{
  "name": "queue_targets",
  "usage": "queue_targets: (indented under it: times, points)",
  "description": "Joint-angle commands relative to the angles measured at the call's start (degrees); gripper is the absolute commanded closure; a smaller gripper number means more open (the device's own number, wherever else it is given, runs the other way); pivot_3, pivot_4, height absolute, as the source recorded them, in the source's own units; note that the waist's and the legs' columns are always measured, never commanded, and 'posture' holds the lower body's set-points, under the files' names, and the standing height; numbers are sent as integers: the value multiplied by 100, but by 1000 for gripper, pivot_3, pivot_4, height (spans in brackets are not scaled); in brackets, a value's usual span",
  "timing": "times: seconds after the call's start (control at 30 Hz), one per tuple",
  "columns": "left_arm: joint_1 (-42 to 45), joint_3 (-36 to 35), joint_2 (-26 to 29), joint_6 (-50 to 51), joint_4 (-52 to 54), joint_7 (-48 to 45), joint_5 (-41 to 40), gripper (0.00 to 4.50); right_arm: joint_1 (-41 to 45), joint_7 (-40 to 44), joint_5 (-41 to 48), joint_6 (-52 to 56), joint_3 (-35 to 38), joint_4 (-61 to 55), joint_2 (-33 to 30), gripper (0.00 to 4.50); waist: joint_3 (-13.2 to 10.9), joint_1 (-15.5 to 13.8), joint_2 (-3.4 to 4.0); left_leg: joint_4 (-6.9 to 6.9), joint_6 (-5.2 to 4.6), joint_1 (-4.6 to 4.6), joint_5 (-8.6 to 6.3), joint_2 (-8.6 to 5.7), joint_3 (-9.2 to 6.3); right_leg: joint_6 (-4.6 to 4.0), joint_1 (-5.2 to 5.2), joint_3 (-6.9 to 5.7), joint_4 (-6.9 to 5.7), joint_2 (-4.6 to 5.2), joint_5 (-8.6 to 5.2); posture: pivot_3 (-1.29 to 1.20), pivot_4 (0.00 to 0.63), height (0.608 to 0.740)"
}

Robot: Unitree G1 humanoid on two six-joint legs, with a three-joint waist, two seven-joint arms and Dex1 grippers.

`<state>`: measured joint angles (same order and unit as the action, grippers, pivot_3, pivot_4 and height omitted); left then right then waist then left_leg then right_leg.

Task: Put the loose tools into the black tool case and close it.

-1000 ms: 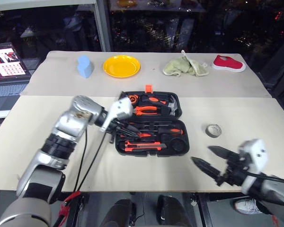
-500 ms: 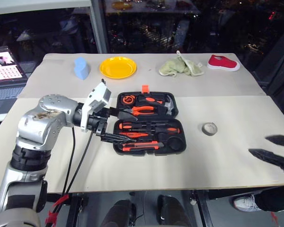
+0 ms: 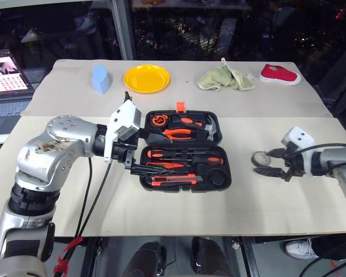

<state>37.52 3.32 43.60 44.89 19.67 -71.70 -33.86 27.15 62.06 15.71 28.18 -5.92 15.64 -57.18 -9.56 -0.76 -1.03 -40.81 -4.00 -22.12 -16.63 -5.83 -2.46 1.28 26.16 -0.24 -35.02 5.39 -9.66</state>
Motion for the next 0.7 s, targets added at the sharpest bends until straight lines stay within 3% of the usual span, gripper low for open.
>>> queue_targets:
  times: [0.03,0.17,0.27,0.47,0.7]
  points:
    - [25,-67,77,-102,170,95,-71,38,329,2,-317,-236,-52,467,213,257,0,10,0,-1,1,-5,1,-1,0,-1,6,1,0,1,1,0,150,740]
    - [22,-44,99,-156,135,116,-64,0,450,-11,-495,-348,-43,801,471,1356,0,16,0,1,5,-4,3,-1,0,-4,5,1,1,2,3,0,150,740]
    - [30,-4,98,-232,70,103,-28,0,358,-19,-538,-474,30,813,522,2469,0,14,1,1,9,2,5,0,-4,-7,0,0,-1,-1,5,0,150,740]
    - [46,163,46,-433,-11,34,66,0,-134,155,-121,-143,538,-156,338,4462,0,9,1,1,21,2,13,0,-9,-13,-1,-2,-8,-6,9,0,150,740]
    - [87,416,61,-661,-157,-136,187,0,-615,94,1460,1533,1179,-3086,454,4462,1,51,4,-1,23,4,14,10,-5,-21,2,7,-12,-5,15,0,150,740]
